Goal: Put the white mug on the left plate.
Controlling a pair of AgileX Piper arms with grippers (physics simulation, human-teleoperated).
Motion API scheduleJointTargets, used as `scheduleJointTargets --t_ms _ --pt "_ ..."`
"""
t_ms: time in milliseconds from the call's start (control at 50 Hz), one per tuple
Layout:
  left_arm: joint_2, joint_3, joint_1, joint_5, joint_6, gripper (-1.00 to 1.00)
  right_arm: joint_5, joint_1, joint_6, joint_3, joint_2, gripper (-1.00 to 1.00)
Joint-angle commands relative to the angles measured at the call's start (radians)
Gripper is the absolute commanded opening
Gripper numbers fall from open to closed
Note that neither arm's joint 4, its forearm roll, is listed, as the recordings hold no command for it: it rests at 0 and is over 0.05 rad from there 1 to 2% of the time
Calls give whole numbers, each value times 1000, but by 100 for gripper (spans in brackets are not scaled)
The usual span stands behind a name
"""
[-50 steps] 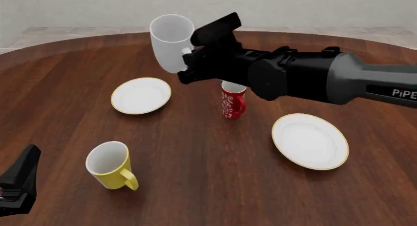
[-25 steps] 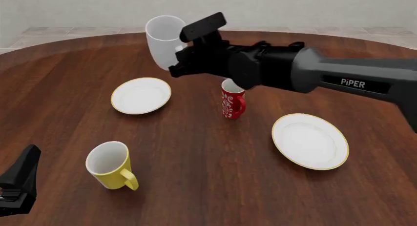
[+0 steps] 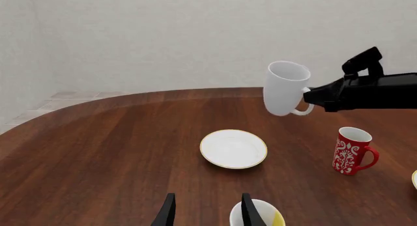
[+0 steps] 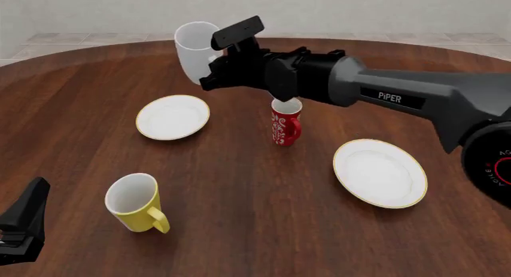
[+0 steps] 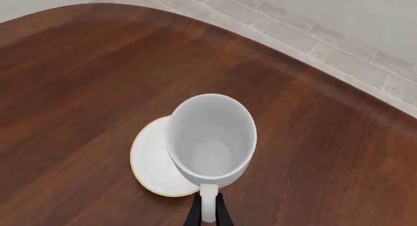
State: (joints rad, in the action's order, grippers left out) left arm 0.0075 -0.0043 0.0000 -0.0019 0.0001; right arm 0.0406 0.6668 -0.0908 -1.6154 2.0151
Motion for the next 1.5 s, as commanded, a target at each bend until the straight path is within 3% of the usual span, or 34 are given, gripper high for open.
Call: scheduleJointTargets --t_ms 20,840,1500 --pt "0 0 0 0 0 100 37 -2 -1 -87 56 -100" --pt "0 0 0 0 0 100 159 23 20 -388 282 -100" --pt "0 0 0 0 0 100 183 60 38 -462 340 -100"
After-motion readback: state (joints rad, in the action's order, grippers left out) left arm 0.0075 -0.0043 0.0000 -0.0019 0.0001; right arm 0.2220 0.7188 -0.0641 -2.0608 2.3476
